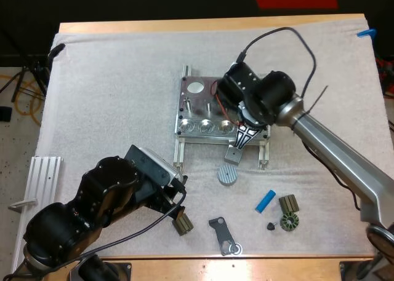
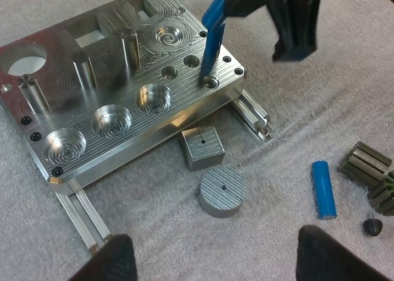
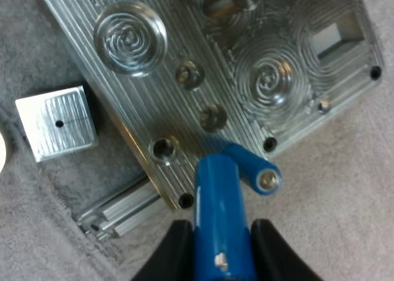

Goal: Load cells from right to left

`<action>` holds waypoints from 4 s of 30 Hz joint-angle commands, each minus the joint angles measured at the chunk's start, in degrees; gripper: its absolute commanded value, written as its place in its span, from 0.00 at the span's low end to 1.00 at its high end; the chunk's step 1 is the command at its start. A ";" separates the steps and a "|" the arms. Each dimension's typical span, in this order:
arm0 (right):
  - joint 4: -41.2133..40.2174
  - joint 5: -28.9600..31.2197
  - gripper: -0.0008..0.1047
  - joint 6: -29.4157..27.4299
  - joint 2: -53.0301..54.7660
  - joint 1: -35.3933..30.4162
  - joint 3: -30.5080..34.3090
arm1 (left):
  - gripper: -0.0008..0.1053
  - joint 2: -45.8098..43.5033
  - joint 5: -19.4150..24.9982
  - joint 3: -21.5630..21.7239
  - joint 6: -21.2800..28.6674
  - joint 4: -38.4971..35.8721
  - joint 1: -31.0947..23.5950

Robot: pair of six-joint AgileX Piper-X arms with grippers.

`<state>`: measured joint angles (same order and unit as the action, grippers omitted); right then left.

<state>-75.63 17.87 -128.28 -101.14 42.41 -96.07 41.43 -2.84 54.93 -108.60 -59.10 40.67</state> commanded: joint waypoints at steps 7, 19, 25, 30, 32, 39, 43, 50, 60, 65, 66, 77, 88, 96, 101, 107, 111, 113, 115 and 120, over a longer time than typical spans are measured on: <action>1.29 -0.44 0.01 -0.54 -3.12 -2.61 -0.80 | 0.53 -0.25 1.35 0.48 -0.79 0.71 0.31; 4.18 -9.28 0.01 -0.54 -4.14 -6.98 -0.95 | 0.53 -0.25 1.35 0.48 -0.39 0.71 0.31; 3.72 -9.67 0.01 -1.20 -6.97 -6.94 -0.95 | 0.53 -0.25 1.35 0.48 -0.39 0.71 0.31; 3.98 -8.35 0.01 -1.51 -8.87 -6.94 -1.10 | 0.53 -0.25 1.35 0.48 -0.39 0.71 0.31; 4.60 -8.07 0.01 -1.51 -9.21 -6.94 -1.24 | 0.53 -0.25 1.35 0.48 -0.39 0.71 0.31; 4.12 -6.90 0.01 -1.86 -10.17 -7.10 -1.26 | 0.53 -0.25 1.18 0.48 -0.39 0.71 0.31; 3.62 -6.91 0.01 -1.86 -11.00 -7.10 -1.26 | 0.53 -0.25 0.88 0.48 -0.39 0.71 0.31; 4.29 -6.31 0.01 -1.96 -11.22 -7.10 -1.26 | 0.53 -0.25 0.88 0.48 -0.39 0.71 0.31; 6.03 -6.18 0.01 -5.54 -11.22 -7.10 -1.26 | 0.53 -0.25 0.88 0.48 -0.39 0.71 0.31; 6.14 -5.28 0.26 -5.55 -11.22 -7.10 -1.26 | 0.53 -0.25 0.88 0.48 -0.39 0.71 0.31; 6.17 -4.61 0.31 -5.55 -11.22 -7.10 -1.26 | 0.53 -0.25 0.88 0.48 -0.39 0.71 0.31; 7.93 -4.00 0.43 -4.96 -9.13 -6.82 -1.41 | 0.53 -0.25 0.88 0.48 -0.39 0.71 0.31; 9.22 -0.09 0.43 -3.51 -6.68 -6.82 -3.85 | 0.53 -0.25 0.88 0.48 -0.39 0.71 0.31; 9.85 -0.06 0.43 -3.51 -6.68 -6.82 -3.58 | 0.53 -0.25 0.88 0.48 -0.39 0.71 0.31; 9.12 -0.06 0.43 1.04 -6.58 -6.82 -3.58 | 0.53 -0.25 0.88 0.48 0.14 0.71 0.31; 2.42 -3.44 0.43 7.25 -4.15 -6.82 -3.67 | 0.53 -0.25 0.47 0.48 4.50 0.33 0.31; -0.78 -5.13 0.43 10.37 -1.11 -6.82 -3.67 | 0.53 -0.25 0.50 0.48 7.49 -0.18 0.31; -3.74 -6.72 0.43 12.54 1.14 -6.82 -3.67 | 0.53 -0.25 0.50 0.48 8.48 -0.16 0.31; -6.36 -7.72 0.43 13.78 3.01 -6.82 -3.67 | 0.53 -0.25 0.38 0.48 8.64 -0.16 0.31; -10.99 -10.66 0.43 16.79 8.21 -6.82 -3.67 | 0.53 -0.25 -2.74 0.48 12.22 -0.16 0.31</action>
<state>-85.45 7.91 -112.20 -93.70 35.57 -99.36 41.43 -5.12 54.93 -96.70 -59.54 40.67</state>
